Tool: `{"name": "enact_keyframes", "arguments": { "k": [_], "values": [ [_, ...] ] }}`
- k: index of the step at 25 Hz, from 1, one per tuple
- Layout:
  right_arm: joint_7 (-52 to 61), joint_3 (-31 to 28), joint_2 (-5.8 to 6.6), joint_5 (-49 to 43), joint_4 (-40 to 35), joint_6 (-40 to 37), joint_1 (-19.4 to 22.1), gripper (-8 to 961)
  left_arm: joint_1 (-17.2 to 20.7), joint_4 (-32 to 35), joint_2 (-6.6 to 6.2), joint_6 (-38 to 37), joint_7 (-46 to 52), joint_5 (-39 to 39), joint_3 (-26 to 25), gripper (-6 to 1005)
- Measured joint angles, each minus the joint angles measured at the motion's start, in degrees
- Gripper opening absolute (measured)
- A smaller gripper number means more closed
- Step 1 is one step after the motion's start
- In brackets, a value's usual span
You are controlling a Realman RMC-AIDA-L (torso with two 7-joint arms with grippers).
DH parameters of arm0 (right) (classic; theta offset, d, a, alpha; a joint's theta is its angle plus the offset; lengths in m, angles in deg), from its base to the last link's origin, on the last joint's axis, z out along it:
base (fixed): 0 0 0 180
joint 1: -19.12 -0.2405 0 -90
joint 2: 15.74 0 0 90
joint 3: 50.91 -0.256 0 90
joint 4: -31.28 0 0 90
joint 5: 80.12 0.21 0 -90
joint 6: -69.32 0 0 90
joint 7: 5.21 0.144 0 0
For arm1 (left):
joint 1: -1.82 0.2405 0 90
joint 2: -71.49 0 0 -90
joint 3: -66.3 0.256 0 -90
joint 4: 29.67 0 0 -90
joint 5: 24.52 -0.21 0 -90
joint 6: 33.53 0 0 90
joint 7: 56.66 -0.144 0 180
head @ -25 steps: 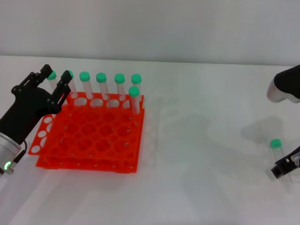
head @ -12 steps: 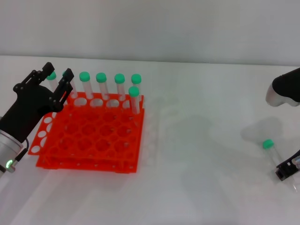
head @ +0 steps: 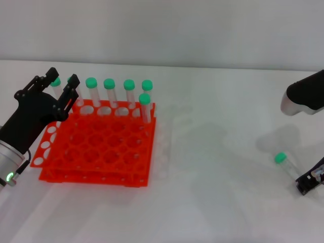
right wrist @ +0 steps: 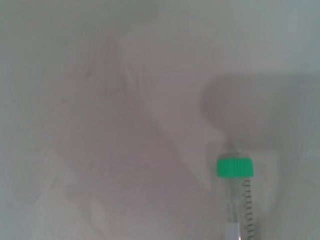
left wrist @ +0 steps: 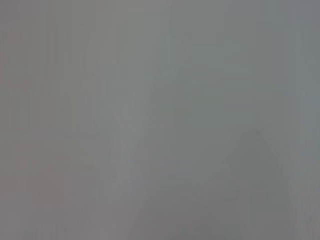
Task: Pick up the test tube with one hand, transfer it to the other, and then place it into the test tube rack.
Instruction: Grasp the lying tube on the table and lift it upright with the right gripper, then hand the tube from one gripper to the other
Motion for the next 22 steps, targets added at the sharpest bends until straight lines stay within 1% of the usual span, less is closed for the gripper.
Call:
{"name": "enact_keyframes", "arguments": {
  "k": [5, 8, 12, 13, 14, 16, 17, 19, 22],
  "values": [
    [-0.51, -0.08, -0.03, 0.2, 0.56, -0.36, -0.07, 202, 0.03, 0.19, 0.0, -0.04, 0.01, -0.56, 0.0, 487],
    [-1.04, -0.65, -0.03, 0.27, -1.28, -0.77, 0.76, 201, 0.14, 0.26, 0.0, -0.35, 0.15, -0.84, 0.0, 486],
    [-3.08, -3.08, -0.09, 0.58, -8.55, -1.03, 3.8, 201, -0.16, 0.41, -0.02, -0.52, 1.06, -2.71, 0.0, 485],
    [-3.47, -3.35, -0.09, 0.51, -10.88, -1.33, 4.73, 201, -0.48, 0.43, -0.07, -0.65, 2.08, -3.8, 0.0, 485],
    [-4.64, -3.79, -0.08, 0.72, -16.06, -2.53, 6.76, 201, -0.79, 0.34, -0.12, -0.86, 3.31, -4.72, 0.0, 485],
    [-5.78, -4.14, -0.09, 1.12, -18.94, -3.75, 8.16, 200, -1.65, -0.04, -0.27, -1.45, 7.25, -6.72, 0.0, 484],
    [-7.46, -4.34, -0.1, 2.15, -21.32, -5.62, 9.68, 200, -2.44, -0.2, -0.46, -1.92, 10.22, -8.33, 0.0, 484],
    [-11.09, -4.47, -0.06, 4.7, -23.23, -10.24, 12.07, 200, -4.27, -0.38, -1.04, -2.55, 15.32, -12.28, 0.0, 483],
    [-18.35, -4.47, 0.01, 10.73, -22.8, -18.89, 15.17, 203, -7.51, -1.69, -1.84, -3.12, 24.39, -18.87, 0.0, 483]
  ]
}}
